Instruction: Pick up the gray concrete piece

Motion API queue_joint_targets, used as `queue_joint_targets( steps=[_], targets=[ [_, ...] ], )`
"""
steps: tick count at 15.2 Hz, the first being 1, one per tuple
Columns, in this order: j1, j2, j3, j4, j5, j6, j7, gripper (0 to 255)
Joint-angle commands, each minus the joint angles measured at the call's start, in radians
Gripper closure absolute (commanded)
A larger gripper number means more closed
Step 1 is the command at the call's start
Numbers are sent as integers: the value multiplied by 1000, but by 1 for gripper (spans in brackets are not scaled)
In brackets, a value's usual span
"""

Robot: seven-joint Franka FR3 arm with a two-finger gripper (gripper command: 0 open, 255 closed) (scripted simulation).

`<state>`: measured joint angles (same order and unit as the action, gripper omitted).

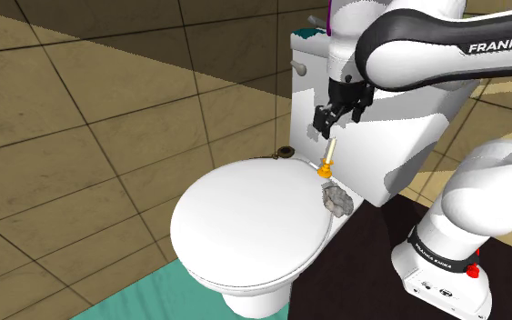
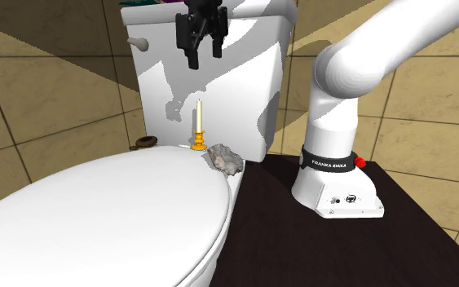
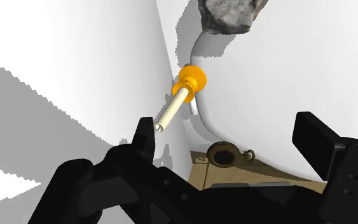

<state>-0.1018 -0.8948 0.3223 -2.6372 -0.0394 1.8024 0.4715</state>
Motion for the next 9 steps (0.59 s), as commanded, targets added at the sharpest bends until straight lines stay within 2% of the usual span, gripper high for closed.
queue_joint_targets(
  steps=[1, 5, 9],
  targets=[
    [-12, -9, 66, -53, 22, 25, 118, 0],
    [-47, 36, 207, -124, 71, 92, 346, 0],
    [-107, 134, 362, -161, 116, 172, 584, 0]
  ],
)
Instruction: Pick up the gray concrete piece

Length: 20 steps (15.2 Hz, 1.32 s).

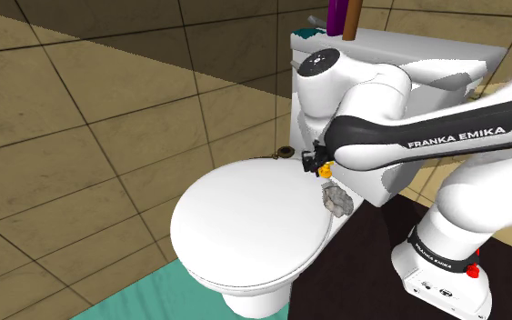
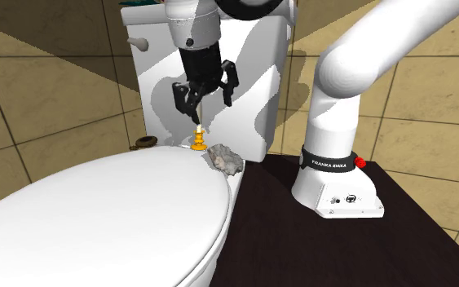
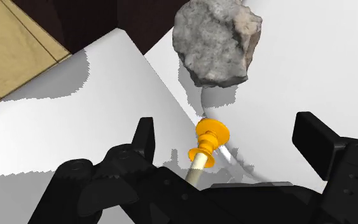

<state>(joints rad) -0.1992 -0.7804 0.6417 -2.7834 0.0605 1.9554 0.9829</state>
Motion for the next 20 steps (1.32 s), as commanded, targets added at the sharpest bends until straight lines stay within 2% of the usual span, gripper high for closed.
queue_joint_targets(
  steps=[1, 4, 11, 13, 14, 20],
  targets=[
    [-31, 52, 84, -18, 24, 41, 134, 0],
    [-113, 164, 211, -18, 33, 109, 316, 0],
    [-173, 263, 292, -51, 9, 235, 380, 0],
    [-180, 273, 299, -53, 6, 245, 386, 0],
    [-180, 273, 300, -52, 6, 245, 386, 255],
    [-180, 273, 300, -53, 6, 246, 387, 255]
  ],
)
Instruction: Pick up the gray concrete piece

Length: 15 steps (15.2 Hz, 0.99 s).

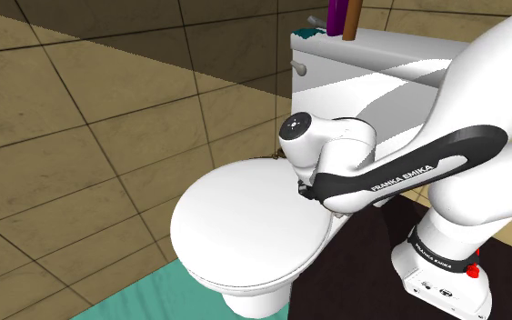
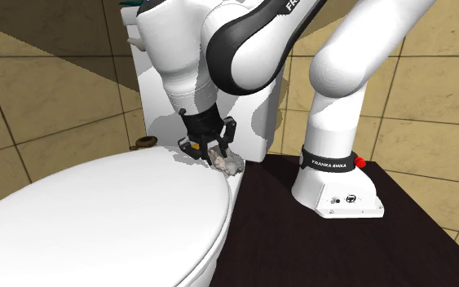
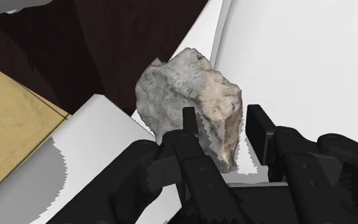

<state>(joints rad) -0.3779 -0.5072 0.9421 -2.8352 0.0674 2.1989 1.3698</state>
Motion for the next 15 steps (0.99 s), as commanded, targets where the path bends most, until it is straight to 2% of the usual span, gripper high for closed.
queue_joint_targets(
  steps=[1, 3, 9, 15],
  targets=[
    [-1, 0, 0, -1, -1, 2, 0, 255],
    [-1, -1, -1, -1, -1, 2, -1, 255],
    [55, -90, -72, 25, 24, -107, -59, 255],
    [87, -162, -131, 61, 28, -209, -104, 255]
  ],
)
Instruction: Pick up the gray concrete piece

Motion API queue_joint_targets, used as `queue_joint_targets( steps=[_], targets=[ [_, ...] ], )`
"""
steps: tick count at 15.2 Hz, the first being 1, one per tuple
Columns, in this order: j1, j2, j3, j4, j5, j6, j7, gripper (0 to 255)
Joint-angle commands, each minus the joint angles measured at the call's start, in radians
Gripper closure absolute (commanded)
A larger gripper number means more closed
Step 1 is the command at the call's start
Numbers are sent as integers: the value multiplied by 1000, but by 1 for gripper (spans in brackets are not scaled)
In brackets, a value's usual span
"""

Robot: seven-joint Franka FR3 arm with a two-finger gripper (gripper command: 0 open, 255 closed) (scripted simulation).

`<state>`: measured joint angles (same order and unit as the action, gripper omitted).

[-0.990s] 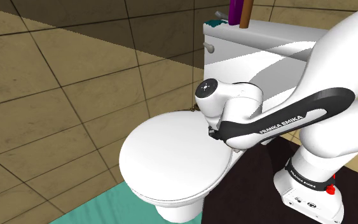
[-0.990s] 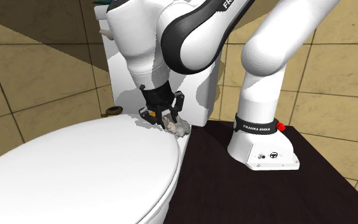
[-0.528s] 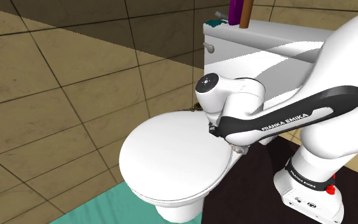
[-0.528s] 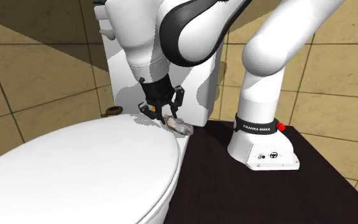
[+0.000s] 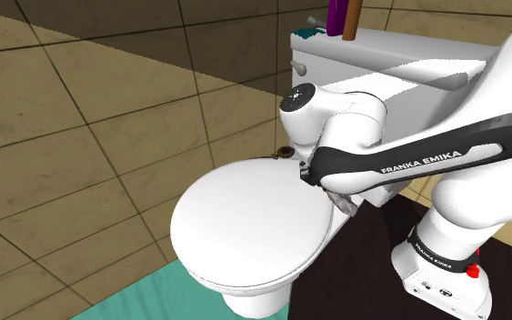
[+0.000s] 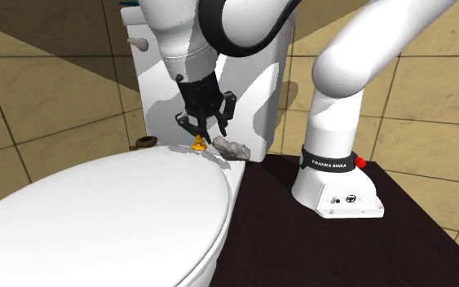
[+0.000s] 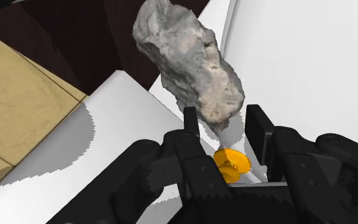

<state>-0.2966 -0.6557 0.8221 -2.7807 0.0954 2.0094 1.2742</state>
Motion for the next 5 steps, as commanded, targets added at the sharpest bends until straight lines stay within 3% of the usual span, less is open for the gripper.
queue_joint_targets(
  steps=[1, 5],
  targets=[
    [10, -24, -20, 13, 0, -36, -15, 255],
    [17, -45, -38, 29, -2, -71, -29, 255]
  ],
)
